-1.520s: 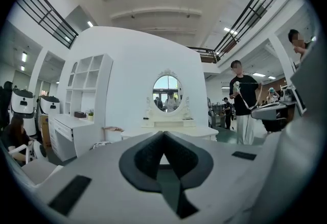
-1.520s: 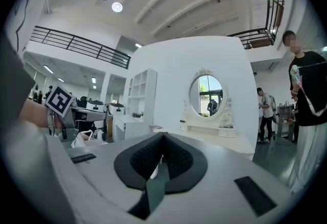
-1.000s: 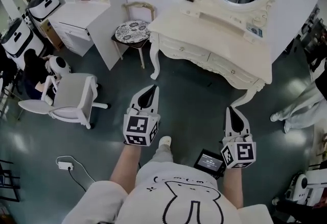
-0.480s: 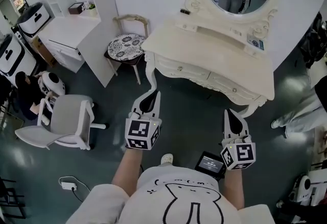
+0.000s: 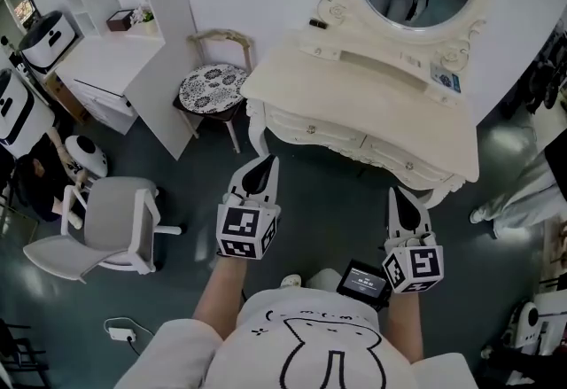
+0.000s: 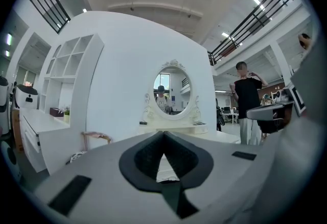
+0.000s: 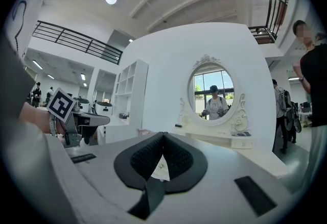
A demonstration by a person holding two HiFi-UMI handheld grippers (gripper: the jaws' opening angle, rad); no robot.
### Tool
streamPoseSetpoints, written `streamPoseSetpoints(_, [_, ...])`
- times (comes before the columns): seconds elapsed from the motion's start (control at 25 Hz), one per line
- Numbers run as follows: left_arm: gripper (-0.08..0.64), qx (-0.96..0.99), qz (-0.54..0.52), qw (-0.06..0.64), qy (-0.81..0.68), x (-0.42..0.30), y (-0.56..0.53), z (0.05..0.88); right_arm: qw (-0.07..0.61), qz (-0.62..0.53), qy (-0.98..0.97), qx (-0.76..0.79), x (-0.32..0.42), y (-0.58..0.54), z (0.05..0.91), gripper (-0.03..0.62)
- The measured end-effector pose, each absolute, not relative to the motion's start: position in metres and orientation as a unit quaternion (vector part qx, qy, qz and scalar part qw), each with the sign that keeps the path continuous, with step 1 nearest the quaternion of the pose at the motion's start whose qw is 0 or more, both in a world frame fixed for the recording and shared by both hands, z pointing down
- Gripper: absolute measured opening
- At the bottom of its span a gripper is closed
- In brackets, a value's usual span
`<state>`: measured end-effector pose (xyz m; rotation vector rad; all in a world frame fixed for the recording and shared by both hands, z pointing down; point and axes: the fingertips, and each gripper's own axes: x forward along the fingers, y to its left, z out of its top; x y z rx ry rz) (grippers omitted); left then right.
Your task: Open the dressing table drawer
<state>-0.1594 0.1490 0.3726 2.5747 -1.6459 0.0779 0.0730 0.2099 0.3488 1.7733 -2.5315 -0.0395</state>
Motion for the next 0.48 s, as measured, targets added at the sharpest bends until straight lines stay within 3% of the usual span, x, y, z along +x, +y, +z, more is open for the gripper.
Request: streamPoseSetpoints(0.48, [0.017,0.844,0.025,0.041,-0.534,-0.149,0.102,0.374,0.003,0.001,-0.814,0.580,0.087,0.164,0.348,0.012])
